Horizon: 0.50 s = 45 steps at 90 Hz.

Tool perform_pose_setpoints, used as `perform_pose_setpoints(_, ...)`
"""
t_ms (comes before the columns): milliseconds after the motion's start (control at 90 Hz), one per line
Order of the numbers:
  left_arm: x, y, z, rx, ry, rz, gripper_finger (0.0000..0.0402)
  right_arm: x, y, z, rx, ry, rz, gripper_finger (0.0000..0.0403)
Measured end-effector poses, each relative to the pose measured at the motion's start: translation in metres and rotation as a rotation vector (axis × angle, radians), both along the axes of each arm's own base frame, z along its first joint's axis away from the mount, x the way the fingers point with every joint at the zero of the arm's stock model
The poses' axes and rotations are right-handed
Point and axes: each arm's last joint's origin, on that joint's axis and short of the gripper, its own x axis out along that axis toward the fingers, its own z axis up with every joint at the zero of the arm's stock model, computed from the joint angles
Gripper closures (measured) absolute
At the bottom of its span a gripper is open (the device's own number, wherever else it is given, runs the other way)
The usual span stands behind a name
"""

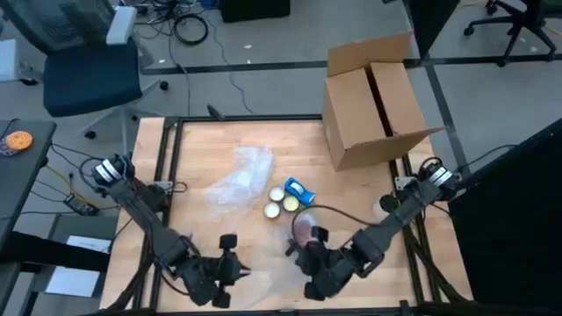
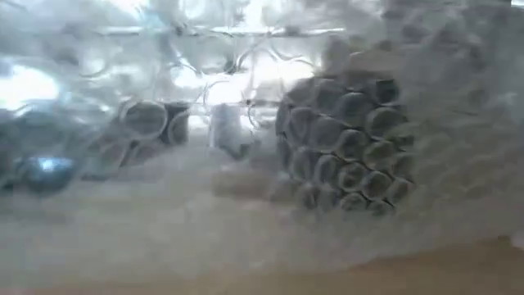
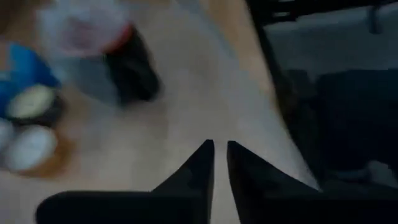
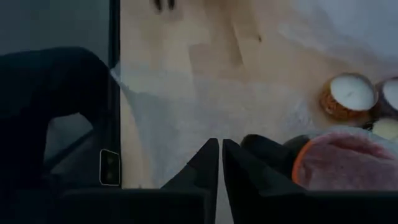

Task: Wrap mug
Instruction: Wrap the black mug with the transparent bubble wrap

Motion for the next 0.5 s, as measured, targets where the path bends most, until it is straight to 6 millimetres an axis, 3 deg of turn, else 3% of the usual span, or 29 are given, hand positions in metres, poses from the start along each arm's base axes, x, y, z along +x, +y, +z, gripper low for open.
perform_pose_setpoints(167, -0.013, 0.003, -0.039, -0.032, 0.015, -0.063, 0.0304, 0.003, -0.005, -0.001, -0.011, -0.012, -0.034, 0.0403)
perform_pose_setpoints(344, -0.019, 0.003, -0.05, 0.012, 0.029, -0.18, 0.0271, 0.007, -0.01, -0.005, -0.014, -0.005, -0.049, 0.0403)
perform_pose_setpoints(500, -0.026, -0.012, -0.051, 0.064, -0.018, -0.341, 0.0256, 0.008, -0.012, -0.006, 0.0, 0.006, -0.042, 0.0403)
